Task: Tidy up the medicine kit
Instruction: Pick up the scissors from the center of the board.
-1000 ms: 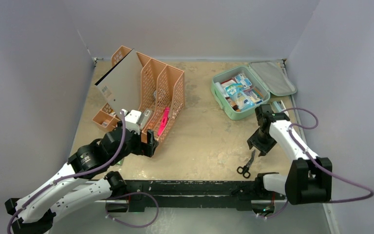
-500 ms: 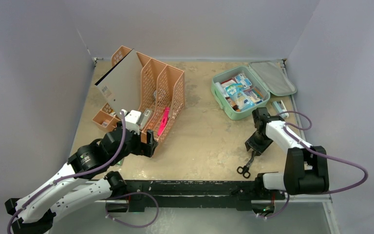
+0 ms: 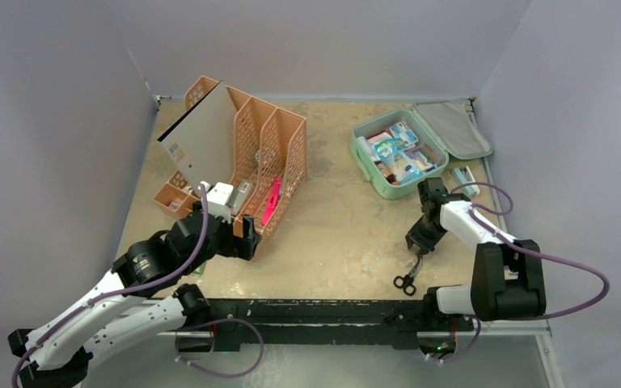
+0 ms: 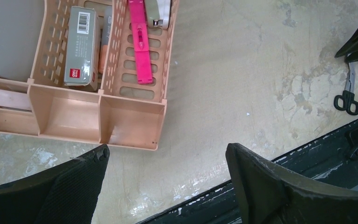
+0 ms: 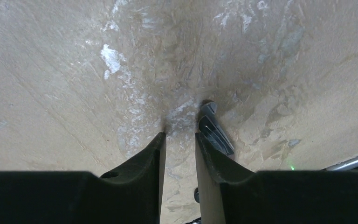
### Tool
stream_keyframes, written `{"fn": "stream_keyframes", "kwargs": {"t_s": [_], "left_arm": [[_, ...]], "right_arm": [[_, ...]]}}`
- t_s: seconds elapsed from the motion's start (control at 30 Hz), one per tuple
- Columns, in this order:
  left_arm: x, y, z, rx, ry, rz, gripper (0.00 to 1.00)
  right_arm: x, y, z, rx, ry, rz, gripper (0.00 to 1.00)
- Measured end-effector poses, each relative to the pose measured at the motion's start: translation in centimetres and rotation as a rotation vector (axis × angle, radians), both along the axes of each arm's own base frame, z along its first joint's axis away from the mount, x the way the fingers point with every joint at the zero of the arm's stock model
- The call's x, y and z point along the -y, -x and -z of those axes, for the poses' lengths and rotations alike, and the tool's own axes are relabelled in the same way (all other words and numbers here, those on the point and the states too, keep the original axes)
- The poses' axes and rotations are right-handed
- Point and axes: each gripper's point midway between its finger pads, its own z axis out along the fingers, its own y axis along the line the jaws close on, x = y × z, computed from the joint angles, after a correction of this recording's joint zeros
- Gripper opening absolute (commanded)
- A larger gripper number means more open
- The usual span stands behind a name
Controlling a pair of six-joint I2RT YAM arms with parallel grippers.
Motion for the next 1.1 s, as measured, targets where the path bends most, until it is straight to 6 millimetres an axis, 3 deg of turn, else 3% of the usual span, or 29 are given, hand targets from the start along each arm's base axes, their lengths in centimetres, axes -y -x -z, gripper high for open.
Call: {"fn": "stream_keyframes", "kwargs": {"t_s": [0.23, 0.63, 0.87, 1.1], "left_arm": [[-0.1, 0.0, 0.0, 0.002, -0.001, -0.003, 0.94], [-0.2, -0.1, -0.2, 0.009, 0.004, -0.009, 0.94], [-0.2, -0.1, -0.1, 0.01, 0.0, -0.012, 0.95], [-0.4, -0.4, 0.1, 0.009, -0.018, -0.023, 0.96]], "right_arm": [[0.4, 0.2, -0.1, -0.011, 0.025, -0.007, 0.4], [2.1, 1.1, -2.5, -0.012, 0.119, 0.043, 0.47], [2.0, 2.2, -1.7, -0.051, 0.12, 0.053, 0.49], [0.8, 3.0, -0.1, -0.071, 0.059, 0.047, 0.41]]}}
